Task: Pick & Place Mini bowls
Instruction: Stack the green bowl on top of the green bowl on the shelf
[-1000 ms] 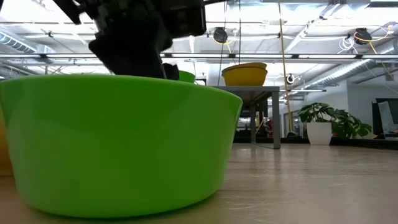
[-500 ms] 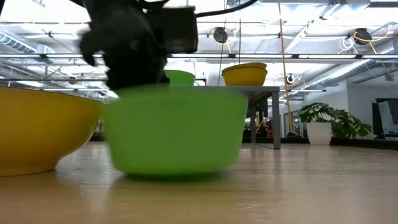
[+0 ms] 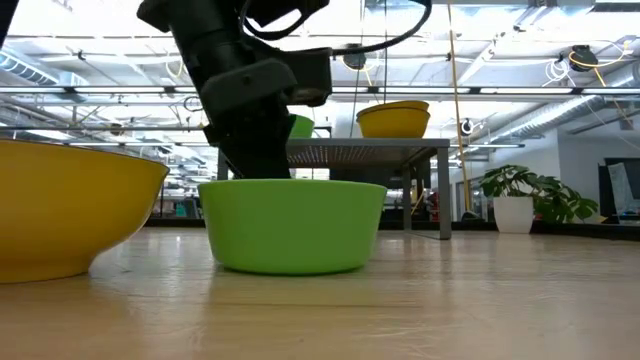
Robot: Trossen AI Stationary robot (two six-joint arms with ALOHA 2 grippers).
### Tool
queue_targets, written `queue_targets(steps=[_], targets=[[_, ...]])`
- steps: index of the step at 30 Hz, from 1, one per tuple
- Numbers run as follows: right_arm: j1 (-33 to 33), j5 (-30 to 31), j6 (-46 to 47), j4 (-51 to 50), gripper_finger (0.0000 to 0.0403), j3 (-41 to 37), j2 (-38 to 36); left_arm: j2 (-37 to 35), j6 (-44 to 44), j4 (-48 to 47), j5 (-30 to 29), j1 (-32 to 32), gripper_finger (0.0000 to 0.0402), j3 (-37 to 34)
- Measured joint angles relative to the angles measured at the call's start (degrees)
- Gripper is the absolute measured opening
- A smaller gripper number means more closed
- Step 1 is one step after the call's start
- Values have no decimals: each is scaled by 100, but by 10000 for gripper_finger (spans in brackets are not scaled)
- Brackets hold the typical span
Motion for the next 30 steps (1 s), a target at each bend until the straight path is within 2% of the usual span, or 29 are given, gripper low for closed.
queue_targets(steps=[4,8,10,15,21,25,30], targets=[[0,4,69,0,91,0,9,-29,23,-8,212,4,134,-2],[-2,14,149,0,91,2,9,-98,63,-30,467,4,42,-5],[0,16,151,0,91,2,9,-196,26,-106,589,7,13,-9],[-2,28,151,2,91,9,31,-538,-150,-293,532,15,7,-4],[-20,39,149,-40,91,10,54,-1362,-232,-877,347,55,6,232],[-44,50,149,-42,91,11,52,-1964,-410,-1653,37,191,9,963],[-116,61,201,-42,91,11,52,-2377,41,-2787,-397,697,5,2414]])
